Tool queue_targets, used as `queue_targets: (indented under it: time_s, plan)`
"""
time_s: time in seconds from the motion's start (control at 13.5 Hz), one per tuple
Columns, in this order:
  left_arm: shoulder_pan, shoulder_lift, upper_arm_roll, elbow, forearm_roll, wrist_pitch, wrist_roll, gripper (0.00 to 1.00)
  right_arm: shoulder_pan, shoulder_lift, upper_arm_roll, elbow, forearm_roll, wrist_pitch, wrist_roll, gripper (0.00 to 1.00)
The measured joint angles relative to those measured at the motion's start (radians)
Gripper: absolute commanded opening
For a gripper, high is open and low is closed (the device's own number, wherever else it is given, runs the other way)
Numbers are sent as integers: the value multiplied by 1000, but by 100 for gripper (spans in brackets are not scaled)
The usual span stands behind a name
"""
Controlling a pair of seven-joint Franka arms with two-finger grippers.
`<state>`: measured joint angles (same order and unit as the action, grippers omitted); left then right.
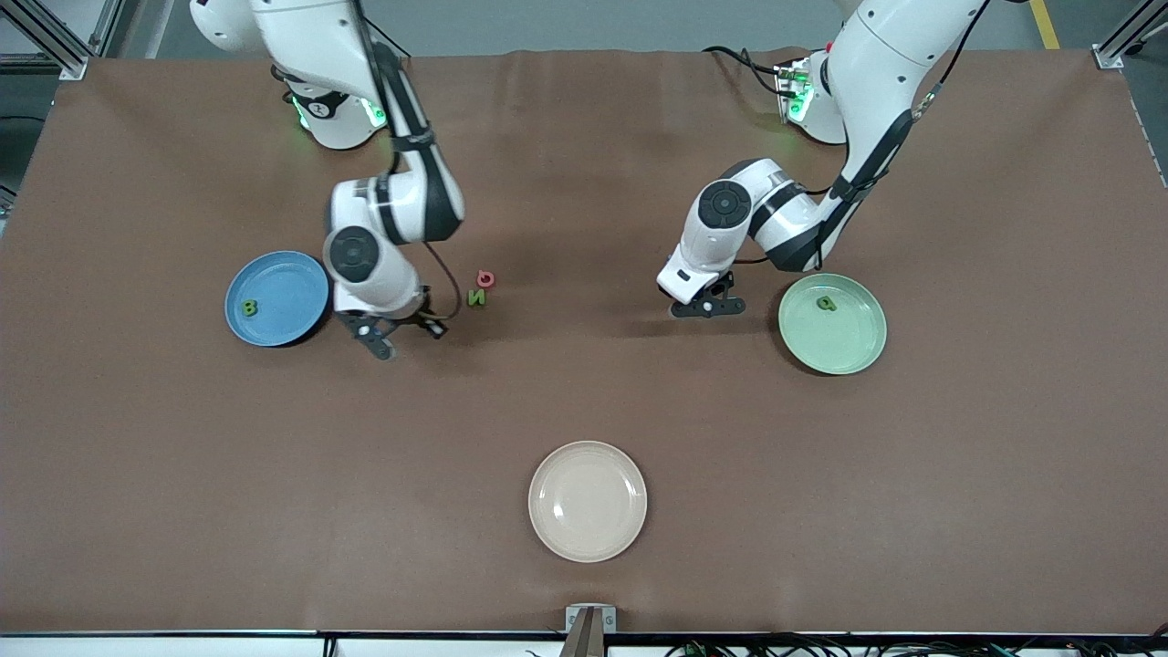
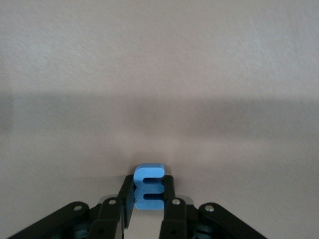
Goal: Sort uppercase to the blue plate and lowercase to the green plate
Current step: 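Place the m on the green plate while the right gripper places C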
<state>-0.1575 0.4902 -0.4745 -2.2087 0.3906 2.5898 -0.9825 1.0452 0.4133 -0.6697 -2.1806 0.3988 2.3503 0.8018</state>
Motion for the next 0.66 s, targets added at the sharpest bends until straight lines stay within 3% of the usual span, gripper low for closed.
queue_targets:
  time_s: [0.37,0.66]
  plan:
    - [91,-51,-4,-2,14,-1,32,11,-3,-214,-224,-116,-302,-115,-190,0]
    - [231,-94,-68,-52,14,-6,150,11,-5,-300,-350,-182,-396,-125,-334,0]
